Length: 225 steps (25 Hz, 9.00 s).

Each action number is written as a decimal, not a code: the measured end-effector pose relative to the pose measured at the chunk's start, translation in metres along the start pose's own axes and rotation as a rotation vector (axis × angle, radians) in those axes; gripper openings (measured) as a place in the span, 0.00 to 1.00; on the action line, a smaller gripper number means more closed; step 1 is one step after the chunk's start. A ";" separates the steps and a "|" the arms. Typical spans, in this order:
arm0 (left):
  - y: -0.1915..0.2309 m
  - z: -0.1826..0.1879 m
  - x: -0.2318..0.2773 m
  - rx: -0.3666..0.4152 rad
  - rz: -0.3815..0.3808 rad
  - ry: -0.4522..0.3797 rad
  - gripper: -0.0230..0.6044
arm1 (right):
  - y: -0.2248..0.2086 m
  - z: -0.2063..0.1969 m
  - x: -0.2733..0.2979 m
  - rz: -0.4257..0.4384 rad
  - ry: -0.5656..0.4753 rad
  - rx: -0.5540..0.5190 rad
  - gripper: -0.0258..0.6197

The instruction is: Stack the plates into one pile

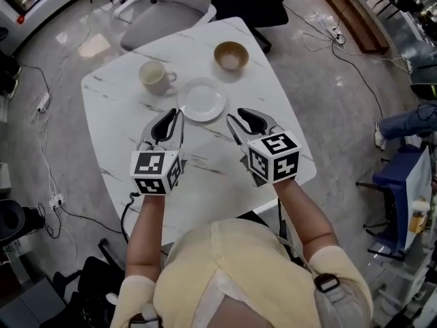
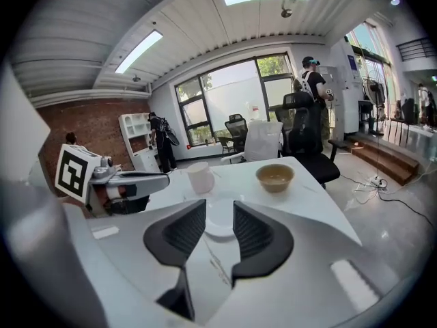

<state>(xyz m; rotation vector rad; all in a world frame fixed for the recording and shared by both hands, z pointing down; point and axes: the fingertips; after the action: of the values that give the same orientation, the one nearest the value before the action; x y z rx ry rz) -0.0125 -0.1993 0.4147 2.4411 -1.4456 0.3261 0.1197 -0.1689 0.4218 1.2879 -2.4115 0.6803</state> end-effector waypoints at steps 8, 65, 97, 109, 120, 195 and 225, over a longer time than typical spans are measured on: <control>-0.039 0.010 -0.035 0.066 -0.101 -0.037 0.12 | -0.017 -0.015 -0.095 -0.137 -0.090 0.080 0.24; -0.188 -0.071 0.046 0.035 -0.423 0.171 0.21 | -0.162 -0.179 -0.137 -0.310 0.084 0.664 0.23; -0.166 -0.070 0.023 -0.011 -0.425 0.157 0.19 | -0.152 -0.145 -0.149 -0.346 -0.106 0.569 0.10; -0.155 -0.060 0.007 -0.070 -0.443 0.122 0.19 | -0.114 -0.098 -0.154 -0.151 -0.222 0.475 0.07; -0.149 -0.055 0.006 -0.139 -0.497 0.111 0.21 | -0.085 -0.078 -0.150 -0.063 -0.201 0.321 0.06; 0.000 -0.060 0.061 -0.186 0.051 0.150 0.33 | -0.060 0.002 0.073 0.196 -0.024 0.155 0.11; 0.020 -0.085 0.109 -0.097 0.176 0.325 0.35 | -0.098 -0.019 0.131 0.063 0.093 0.121 0.13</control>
<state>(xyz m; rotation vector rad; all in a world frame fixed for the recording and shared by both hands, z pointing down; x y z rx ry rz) 0.0167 -0.2672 0.5334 2.0727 -1.4918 0.6420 0.1324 -0.2957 0.5270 1.2014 -2.3766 0.8962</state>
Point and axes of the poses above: the fingertips, and each gripper's own axes: x forward along the fingers, y to its left, z out of its top, and after that the axes turned 5 degrees about z, right-handed
